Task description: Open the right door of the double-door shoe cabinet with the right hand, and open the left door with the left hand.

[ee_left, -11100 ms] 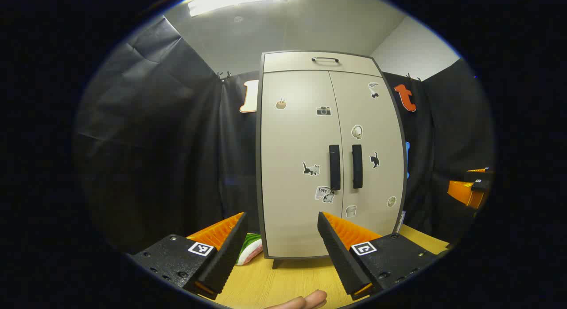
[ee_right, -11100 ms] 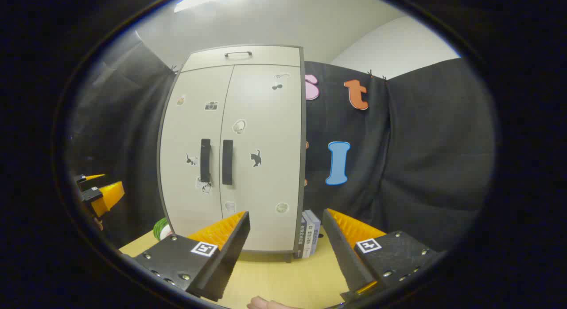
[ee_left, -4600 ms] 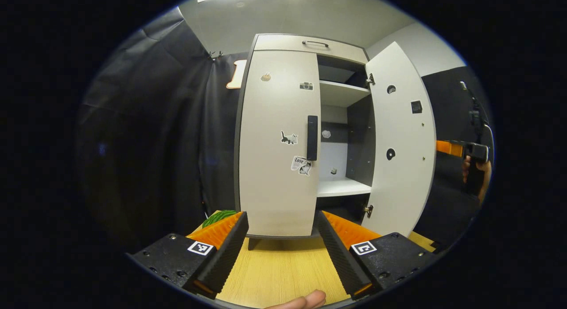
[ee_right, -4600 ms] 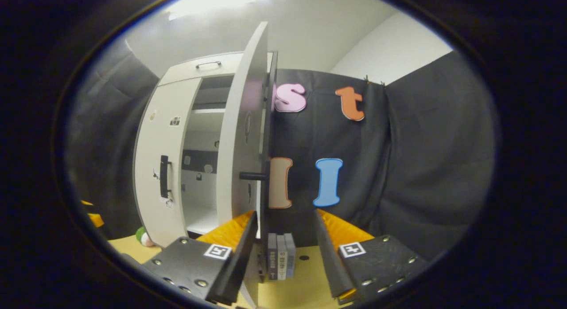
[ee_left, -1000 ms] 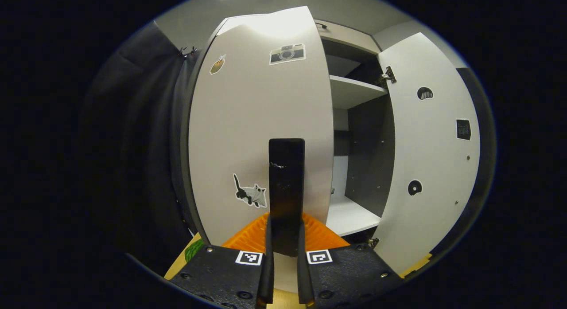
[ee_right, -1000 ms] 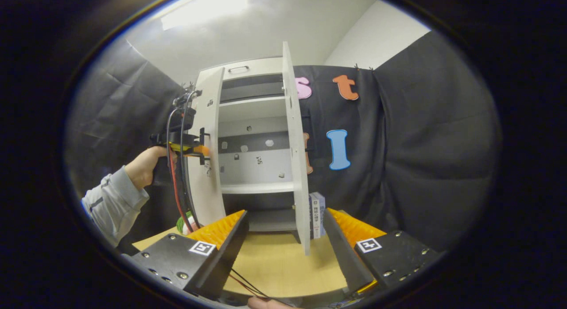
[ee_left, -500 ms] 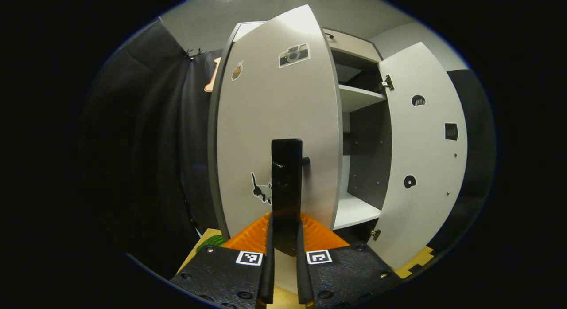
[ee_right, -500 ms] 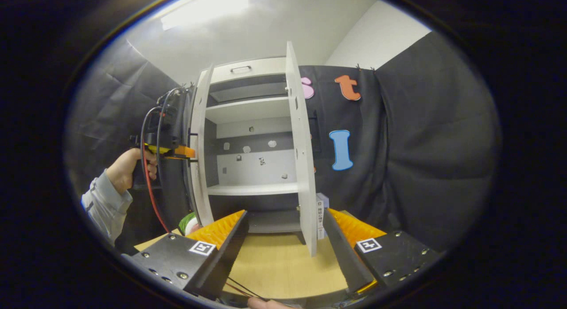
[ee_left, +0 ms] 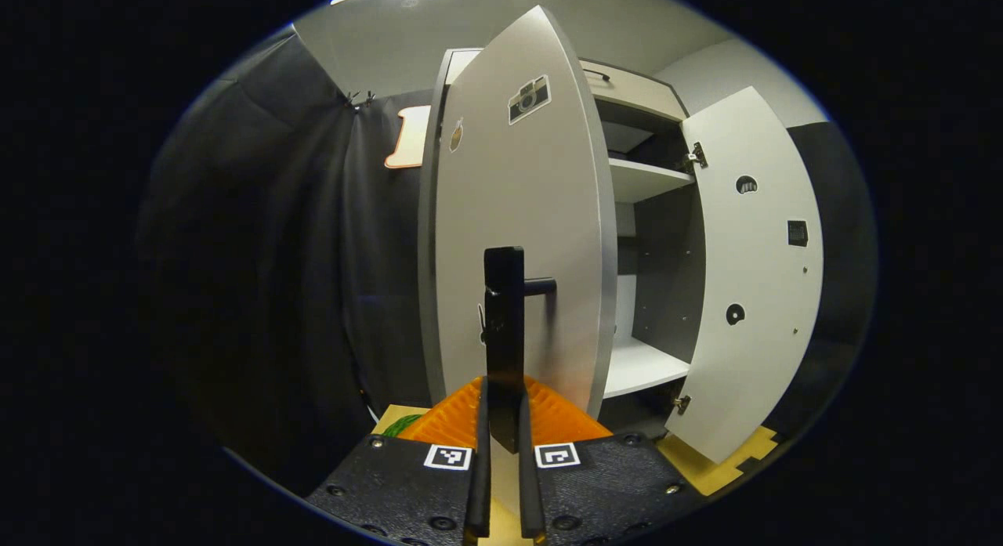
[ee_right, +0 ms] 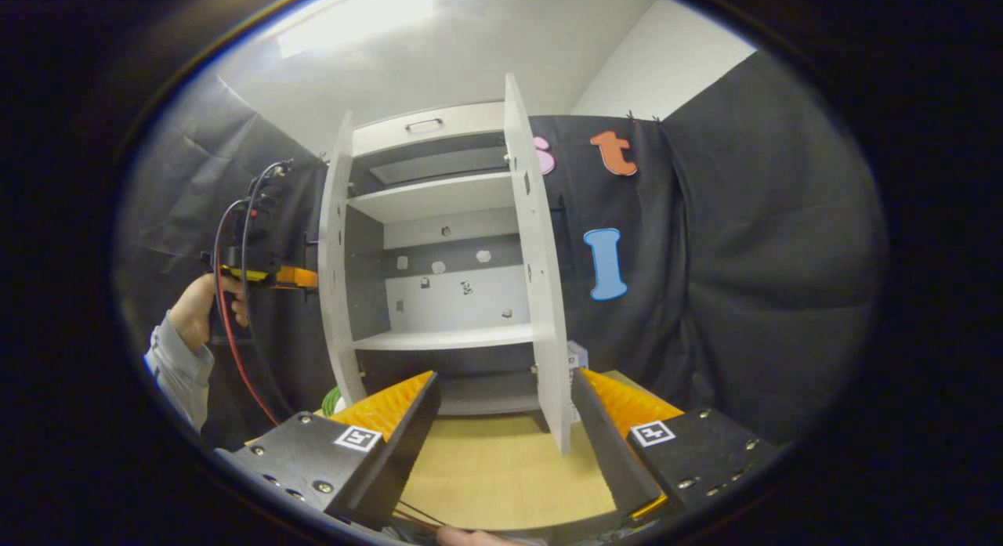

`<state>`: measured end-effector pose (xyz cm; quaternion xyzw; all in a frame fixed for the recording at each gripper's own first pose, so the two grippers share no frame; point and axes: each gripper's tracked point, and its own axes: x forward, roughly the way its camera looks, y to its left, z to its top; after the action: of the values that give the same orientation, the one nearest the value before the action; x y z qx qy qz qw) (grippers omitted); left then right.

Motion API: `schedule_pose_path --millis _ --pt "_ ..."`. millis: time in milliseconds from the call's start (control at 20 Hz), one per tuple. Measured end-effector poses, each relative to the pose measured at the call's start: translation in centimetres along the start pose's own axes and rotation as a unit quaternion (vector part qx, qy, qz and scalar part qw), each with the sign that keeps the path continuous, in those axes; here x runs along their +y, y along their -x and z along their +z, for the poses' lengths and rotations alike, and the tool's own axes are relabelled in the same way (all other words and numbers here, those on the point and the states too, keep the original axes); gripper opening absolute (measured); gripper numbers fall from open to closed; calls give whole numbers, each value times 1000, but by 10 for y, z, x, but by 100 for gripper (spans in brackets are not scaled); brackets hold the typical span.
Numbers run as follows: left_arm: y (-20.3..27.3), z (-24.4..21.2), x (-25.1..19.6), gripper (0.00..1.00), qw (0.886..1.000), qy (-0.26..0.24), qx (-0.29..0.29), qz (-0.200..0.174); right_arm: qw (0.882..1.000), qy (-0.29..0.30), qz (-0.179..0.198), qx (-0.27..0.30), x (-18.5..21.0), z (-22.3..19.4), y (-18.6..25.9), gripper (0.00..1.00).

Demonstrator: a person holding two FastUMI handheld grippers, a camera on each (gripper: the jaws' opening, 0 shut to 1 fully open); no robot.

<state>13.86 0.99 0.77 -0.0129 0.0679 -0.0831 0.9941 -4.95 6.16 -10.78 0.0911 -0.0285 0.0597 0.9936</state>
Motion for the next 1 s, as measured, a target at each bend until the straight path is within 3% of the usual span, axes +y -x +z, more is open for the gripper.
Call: schedule_pose_path --millis 450,550,1000 --pt "12 0 60 4 999 3 -8 43 1000 1 7 4 10 -3 0 96" --pt "14 1 74 1 998 2 -14 56 1000 1 11 3 14 -2 -1 100" --pt "17 -2 92 0 998 18 -20 51 1000 -1 19 7 20 -6 -4 96"
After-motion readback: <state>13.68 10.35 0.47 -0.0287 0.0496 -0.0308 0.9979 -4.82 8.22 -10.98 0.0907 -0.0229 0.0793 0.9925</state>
